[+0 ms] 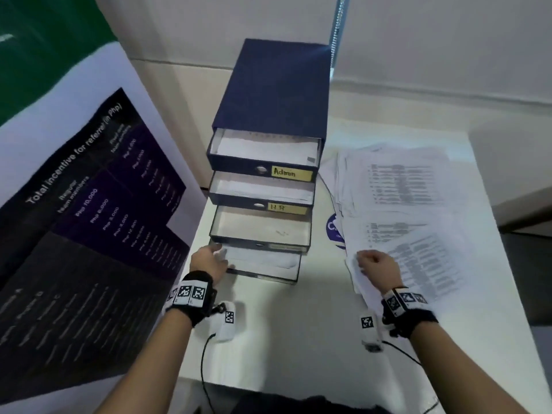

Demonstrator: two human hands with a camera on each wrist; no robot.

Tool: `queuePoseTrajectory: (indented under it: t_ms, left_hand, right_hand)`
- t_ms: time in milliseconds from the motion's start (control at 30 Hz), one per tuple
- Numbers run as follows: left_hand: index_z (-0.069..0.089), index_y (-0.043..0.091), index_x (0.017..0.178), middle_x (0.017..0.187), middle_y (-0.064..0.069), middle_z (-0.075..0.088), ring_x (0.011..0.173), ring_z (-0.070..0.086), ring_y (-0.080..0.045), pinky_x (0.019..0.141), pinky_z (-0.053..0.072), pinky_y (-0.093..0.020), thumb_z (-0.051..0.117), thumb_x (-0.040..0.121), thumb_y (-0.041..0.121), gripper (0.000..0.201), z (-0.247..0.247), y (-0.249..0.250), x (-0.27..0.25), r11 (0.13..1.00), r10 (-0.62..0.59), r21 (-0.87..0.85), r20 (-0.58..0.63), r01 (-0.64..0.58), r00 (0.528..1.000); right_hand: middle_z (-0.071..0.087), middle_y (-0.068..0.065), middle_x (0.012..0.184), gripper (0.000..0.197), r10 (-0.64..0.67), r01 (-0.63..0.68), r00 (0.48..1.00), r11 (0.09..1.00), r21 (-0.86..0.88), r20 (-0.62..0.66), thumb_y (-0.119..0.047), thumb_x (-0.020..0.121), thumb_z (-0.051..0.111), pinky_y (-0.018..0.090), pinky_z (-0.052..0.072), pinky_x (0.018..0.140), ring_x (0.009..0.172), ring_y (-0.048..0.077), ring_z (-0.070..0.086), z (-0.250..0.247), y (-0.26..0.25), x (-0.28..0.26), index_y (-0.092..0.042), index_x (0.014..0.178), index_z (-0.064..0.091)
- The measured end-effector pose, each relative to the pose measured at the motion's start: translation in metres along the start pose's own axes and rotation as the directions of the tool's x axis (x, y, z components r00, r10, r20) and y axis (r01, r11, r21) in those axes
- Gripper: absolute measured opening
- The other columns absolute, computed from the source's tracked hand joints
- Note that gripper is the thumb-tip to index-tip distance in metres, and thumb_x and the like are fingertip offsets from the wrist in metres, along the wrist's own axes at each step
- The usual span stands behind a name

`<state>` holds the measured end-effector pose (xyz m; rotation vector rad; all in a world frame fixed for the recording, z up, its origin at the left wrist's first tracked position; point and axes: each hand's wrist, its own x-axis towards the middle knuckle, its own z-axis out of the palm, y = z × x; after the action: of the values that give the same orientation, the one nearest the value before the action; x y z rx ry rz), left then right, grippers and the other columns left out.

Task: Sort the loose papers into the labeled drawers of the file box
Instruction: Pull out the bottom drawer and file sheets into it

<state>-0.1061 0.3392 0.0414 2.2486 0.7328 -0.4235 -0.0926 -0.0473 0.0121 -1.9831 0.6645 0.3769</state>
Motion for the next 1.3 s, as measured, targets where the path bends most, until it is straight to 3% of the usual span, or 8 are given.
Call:
queuePoseTrajectory:
  t_ms: [67, 233, 433, 567, 800, 967, 1167, 1300]
  left_hand:
    - [0.075, 0.019, 0.104, 0.107, -0.001, 0.073, 0.100, 0.068, -0.023, 0.095, 0.054, -0.033, 0.065, 0.086, 0.003, 0.026, -0.005, 0.027, -0.020, 0.979, 0.118, 0.157, 0.077, -0.128, 0.990]
    - [0.075, 0.005, 0.096, 0.082, -0.006, 0.075, 0.065, 0.071, -0.013, 0.062, 0.058, -0.021, 0.053, 0.091, -0.013, 0.028, 0.039, 0.118, -0.064, 0.946, 0.324, -0.181, 0.480, -0.269, 0.815]
    - [0.059, 0.014, 0.132, 0.117, -0.007, 0.067, 0.103, 0.065, -0.020, 0.096, 0.052, -0.029, 0.067, 0.088, 0.015, 0.045, 0.185, 0.170, -0.061, 0.890, 0.281, 0.148, 0.567, -0.431, 0.775]
    - [0.048, 0.014, 0.142, 0.118, -0.005, 0.066, 0.109, 0.061, -0.021, 0.100, 0.047, -0.027, 0.066, 0.090, 0.023, 0.056, 0.261, 0.175, -0.067, 0.862, 0.255, 0.264, 0.513, -0.433, 0.820]
    - [0.062, 0.018, 0.125, 0.133, -0.008, 0.053, 0.107, 0.058, -0.020, 0.101, 0.047, -0.029, 0.063, 0.093, 0.034, 0.036, 0.322, 0.198, -0.082, 0.706, 0.399, 0.315, 0.563, -0.634, 0.724]
    - [0.043, 0.019, 0.146, 0.157, -0.008, 0.029, 0.142, 0.033, -0.025, 0.115, 0.035, -0.038, 0.060, 0.092, 0.045, 0.062, 0.316, 0.213, -0.058, 0.650, 0.520, 0.425, 0.356, -0.630, 0.777]
    - [0.067, 0.029, 0.107, 0.093, 0.008, 0.069, 0.084, 0.063, -0.013, 0.080, 0.054, -0.028, 0.050, 0.092, 0.056, 0.036, 0.331, 0.227, -0.088, 0.440, 0.479, 0.534, 0.540, -0.722, 0.692]
    - [0.046, 0.019, 0.142, 0.146, -0.006, 0.042, 0.132, 0.043, -0.024, 0.108, 0.039, -0.033, 0.062, 0.089, 0.040, 0.059, 0.333, 0.219, -0.065, 0.575, 0.578, 0.493, 0.321, -0.653, 0.751]
  right_hand:
    - [0.061, 0.014, 0.130, 0.041, -0.106, 0.032, 0.986, 0.875, -0.483, -0.126, -0.025, 0.091, 0.059, 0.040, 0.046, 0.100, 0.120, 0.031, 0.056, -0.035, 0.033, 0.018, -0.008, 0.129, 0.059]
    - [0.012, 0.008, 0.163, 0.062, -0.134, 0.088, 0.991, 0.604, -0.792, 0.007, -0.041, 0.098, 0.042, 0.051, 0.027, 0.113, 0.147, 0.032, 0.018, -0.038, 0.103, 0.010, -0.020, 0.152, 0.023]
    - [0.064, 0.010, 0.122, 0.031, -0.288, 0.241, 0.958, 0.830, -0.503, -0.015, -0.035, 0.089, 0.058, 0.039, 0.050, 0.094, 0.110, 0.031, 0.061, -0.076, 0.116, -0.018, -0.017, 0.107, 0.074]
    - [0.040, 0.022, 0.135, 0.073, 0.127, -0.232, 0.928, 0.933, -0.276, -0.351, -0.043, 0.080, 0.073, 0.044, 0.041, 0.102, 0.121, 0.042, 0.047, -0.134, 0.140, -0.010, -0.010, 0.140, 0.046]
    - [0.037, 0.024, 0.151, 0.113, 0.283, -0.218, 0.907, 0.949, 0.228, -0.311, -0.013, 0.071, 0.087, 0.040, 0.034, 0.111, 0.138, 0.038, 0.039, -0.158, 0.157, 0.011, -0.009, 0.155, 0.012]
    - [0.054, 0.023, 0.136, 0.078, 0.396, -0.286, 0.840, 0.904, 0.319, -0.371, -0.020, 0.075, 0.084, 0.042, 0.043, 0.103, 0.123, 0.038, 0.054, -0.189, 0.183, 0.016, 0.001, 0.139, 0.045]
    - [0.063, 0.009, 0.070, 0.029, 0.244, -0.203, 0.908, 0.967, 0.153, -0.341, -0.023, 0.074, 0.083, 0.023, 0.037, 0.053, 0.072, 0.025, 0.058, -0.196, 0.186, 0.014, -0.005, 0.072, 0.060]
    - [0.075, 0.007, 0.099, 0.032, 0.154, -0.146, 0.973, 0.987, 0.059, -0.172, -0.024, 0.074, 0.084, 0.018, 0.051, 0.067, 0.082, 0.018, 0.068, -0.192, 0.177, 0.013, -0.008, 0.100, 0.075]
